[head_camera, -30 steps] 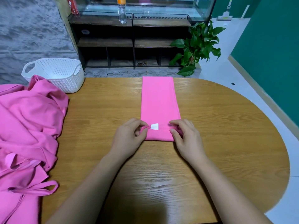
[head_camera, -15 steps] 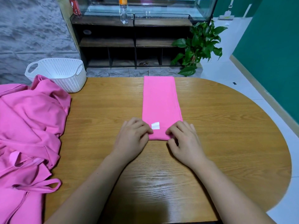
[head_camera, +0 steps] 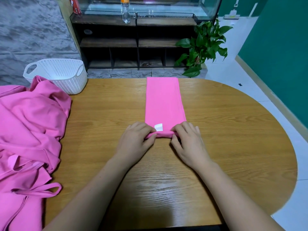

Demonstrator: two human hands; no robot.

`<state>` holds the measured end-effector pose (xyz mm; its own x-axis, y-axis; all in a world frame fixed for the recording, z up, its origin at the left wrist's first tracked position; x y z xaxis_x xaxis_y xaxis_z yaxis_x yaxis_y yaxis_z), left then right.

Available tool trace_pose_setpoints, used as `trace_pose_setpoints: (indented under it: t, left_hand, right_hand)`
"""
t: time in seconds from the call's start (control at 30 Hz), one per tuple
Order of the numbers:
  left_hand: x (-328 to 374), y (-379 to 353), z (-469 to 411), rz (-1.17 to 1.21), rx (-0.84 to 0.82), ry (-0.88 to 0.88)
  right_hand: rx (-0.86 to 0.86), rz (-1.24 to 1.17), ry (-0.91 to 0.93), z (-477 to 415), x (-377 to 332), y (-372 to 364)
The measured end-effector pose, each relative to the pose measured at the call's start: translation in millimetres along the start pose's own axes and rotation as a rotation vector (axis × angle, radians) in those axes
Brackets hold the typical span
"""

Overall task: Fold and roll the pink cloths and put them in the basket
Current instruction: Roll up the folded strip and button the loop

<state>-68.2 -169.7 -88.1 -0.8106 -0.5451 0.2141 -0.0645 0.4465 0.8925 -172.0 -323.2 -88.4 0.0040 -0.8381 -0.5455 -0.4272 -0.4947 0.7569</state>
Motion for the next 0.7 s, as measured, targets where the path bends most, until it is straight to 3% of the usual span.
trace_pose_setpoints:
  t: [0.2,0.4,0.57,0.7]
  left_hand:
    - [-10,1,-2,0.092,0.022,0.075]
    - [-23,-1,-5,0.171,0.011,0.200]
    - [-26,-3,-13,0.192,0.035,0.276]
    - [-22,-2,-14,0.157,0.054,0.282]
  right_hand:
    - [0.054,-0.186,0.011,-1,5,4]
    - [0.133,-0.431,-0.154,-6,19,11]
    - [0.238,-0.412,-0.203,-11,24,12]
    - [0.275,-0.229,-0.151,-11,28,16]
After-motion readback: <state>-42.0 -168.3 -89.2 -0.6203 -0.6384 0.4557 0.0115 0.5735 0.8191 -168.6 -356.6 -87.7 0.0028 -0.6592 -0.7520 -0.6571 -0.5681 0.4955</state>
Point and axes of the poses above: each hand's wrist, its own z-axis away from the middle knuckle, its own y-axis out of the back of the hand, x = y × z, the point moved 9 cm from there along -z, towards the middle knuckle, and after that the axes turned 15 degrees about -z, right-handed, at the moved point
